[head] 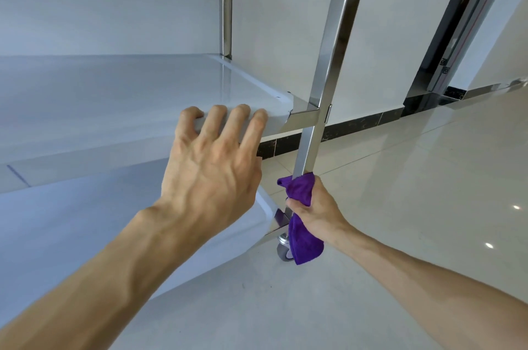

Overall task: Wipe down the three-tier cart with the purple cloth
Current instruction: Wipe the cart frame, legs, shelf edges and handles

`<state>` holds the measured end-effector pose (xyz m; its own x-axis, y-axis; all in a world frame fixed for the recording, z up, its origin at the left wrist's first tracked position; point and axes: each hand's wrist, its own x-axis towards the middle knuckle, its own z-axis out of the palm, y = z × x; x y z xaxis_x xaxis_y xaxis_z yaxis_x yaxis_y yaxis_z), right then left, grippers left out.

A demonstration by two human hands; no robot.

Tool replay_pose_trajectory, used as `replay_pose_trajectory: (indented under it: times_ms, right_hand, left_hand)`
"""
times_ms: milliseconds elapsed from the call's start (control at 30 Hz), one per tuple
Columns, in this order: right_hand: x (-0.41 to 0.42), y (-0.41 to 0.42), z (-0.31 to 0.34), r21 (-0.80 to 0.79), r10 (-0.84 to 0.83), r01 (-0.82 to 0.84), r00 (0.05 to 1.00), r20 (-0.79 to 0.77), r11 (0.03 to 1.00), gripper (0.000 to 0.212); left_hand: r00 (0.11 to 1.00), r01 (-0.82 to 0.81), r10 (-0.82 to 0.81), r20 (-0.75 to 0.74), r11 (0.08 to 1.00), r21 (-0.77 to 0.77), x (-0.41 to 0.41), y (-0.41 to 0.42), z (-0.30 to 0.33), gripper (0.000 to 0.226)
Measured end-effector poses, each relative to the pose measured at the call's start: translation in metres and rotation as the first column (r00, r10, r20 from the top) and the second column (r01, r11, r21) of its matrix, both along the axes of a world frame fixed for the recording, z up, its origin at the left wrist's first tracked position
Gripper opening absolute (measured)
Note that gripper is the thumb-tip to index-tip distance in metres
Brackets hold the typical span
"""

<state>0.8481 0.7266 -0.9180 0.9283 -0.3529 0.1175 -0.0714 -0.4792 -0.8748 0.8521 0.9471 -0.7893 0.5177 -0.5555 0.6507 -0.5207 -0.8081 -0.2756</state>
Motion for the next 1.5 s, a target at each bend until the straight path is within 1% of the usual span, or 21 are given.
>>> replay_pose_trajectory:
  times_ms: [100, 167, 233, 300, 367, 500, 567, 633, 700, 767, 867, 967, 1033, 1167, 1300, 1400, 1500]
  right_hand:
    - [-0.008, 0.0, 0.018, 0.003, 0.015, -0.016, 0.999, 0.031, 1.0, 0.034]
    - [-0.014, 0.003, 0.028, 0.012, 0.033, -0.034, 0.999, 0.039, 0.999, 0.034]
    - [-0.023, 0.006, 0.034, 0.009, 0.049, -0.049, 0.998, 0.026, 0.999, 0.034]
    - [-0.035, 0.01, 0.037, -0.008, 0.065, -0.065, 0.998, 0.006, 0.998, 0.034]
    - [-0.047, 0.015, 0.04, -0.038, 0.086, -0.086, 0.996, -0.013, 0.996, 0.033]
    - [-0.073, 0.02, 0.047, -0.11, 0.133, -0.135, 0.991, -0.023, 0.985, 0.029]
    - [-0.085, 0.022, 0.05, -0.151, 0.144, -0.149, 0.989, -0.04, 0.977, 0.027]
    - [-0.095, 0.025, 0.052, -0.176, 0.143, -0.147, 0.989, -0.035, 0.973, 0.026]
    - [-0.103, 0.029, 0.053, -0.185, 0.138, -0.138, 0.99, -0.011, 0.973, 0.027]
    - [-0.107, 0.034, 0.054, -0.187, 0.13, -0.129, 0.991, -0.003, 0.974, 0.029]
    - [-0.111, 0.038, 0.057, -0.183, 0.111, -0.11, 0.994, -0.004, 0.977, 0.027]
    - [-0.112, 0.037, 0.057, -0.19, 0.119, -0.12, 0.993, -0.018, 0.974, 0.024]
    - [-0.113, 0.036, 0.054, -0.188, 0.143, -0.139, 0.99, 0.005, 0.972, 0.022]
    - [-0.117, 0.032, 0.049, -0.16, 0.219, -0.209, 0.975, 0.045, 0.965, 0.02]
    - [-0.128, 0.028, 0.05, -0.15, 0.338, -0.328, 0.94, 0.049, 0.933, 0.021]
    - [-0.142, 0.027, 0.05, -0.161, 0.424, -0.412, 0.904, 0.047, 0.897, 0.027]
    - [-0.164, 0.031, 0.058, -0.15, 0.526, -0.514, 0.848, 0.061, 0.845, 0.029]
  left_hand:
    - [0.999, 0.004, -0.008, -0.049, 0.997, -0.079, -0.008, 0.002, 0.01, 0.042]
    - [0.992, 0.007, -0.026, -0.122, 0.989, -0.15, -0.014, 0.001, 0.023, 0.039]
    - [0.973, 0.037, -0.093, -0.212, 0.966, -0.256, -0.021, 0.0, 0.037, 0.044]
    - [0.946, 0.096, -0.203, -0.251, 0.919, -0.383, -0.028, -0.005, 0.051, 0.048]
    - [0.912, 0.158, -0.319, -0.259, 0.854, -0.496, -0.036, -0.015, 0.063, 0.047]
    - [0.8, 0.258, -0.529, -0.283, 0.729, -0.634, -0.05, -0.044, 0.086, 0.052]
    - [0.721, 0.286, -0.638, -0.269, 0.628, -0.724, -0.056, -0.06, 0.099, 0.053]
    - [0.635, 0.274, -0.739, -0.227, 0.489, -0.828, -0.06, -0.075, 0.112, 0.045]
    - [0.585, 0.235, -0.793, -0.17, 0.366, -0.901, -0.061, -0.087, 0.124, 0.031]
    - [0.571, 0.221, -0.81, -0.135, 0.311, -0.924, -0.061, -0.091, 0.129, 0.018]
    - [0.562, 0.23, -0.815, -0.14, 0.317, -0.92, -0.06, -0.088, 0.133, 0.013]
    - [0.523, 0.22, -0.827, -0.206, 0.365, -0.905, -0.057, -0.078, 0.135, 0.014]
    - [0.513, 0.216, -0.824, -0.24, 0.395, -0.893, -0.056, -0.074, 0.136, 0.015]
    - [0.545, 0.219, -0.807, -0.227, 0.399, -0.891, -0.064, -0.075, 0.134, 0.013]
    - [0.544, 0.198, -0.816, -0.198, 0.354, -0.914, -0.086, -0.069, 0.131, 0.012]
    - [0.597, 0.156, -0.772, -0.216, 0.376, -0.913, -0.111, -0.067, 0.13, 0.019]
    - [0.676, 0.055, -0.692, -0.255, 0.391, -0.919, -0.143, -0.066, 0.131, 0.014]
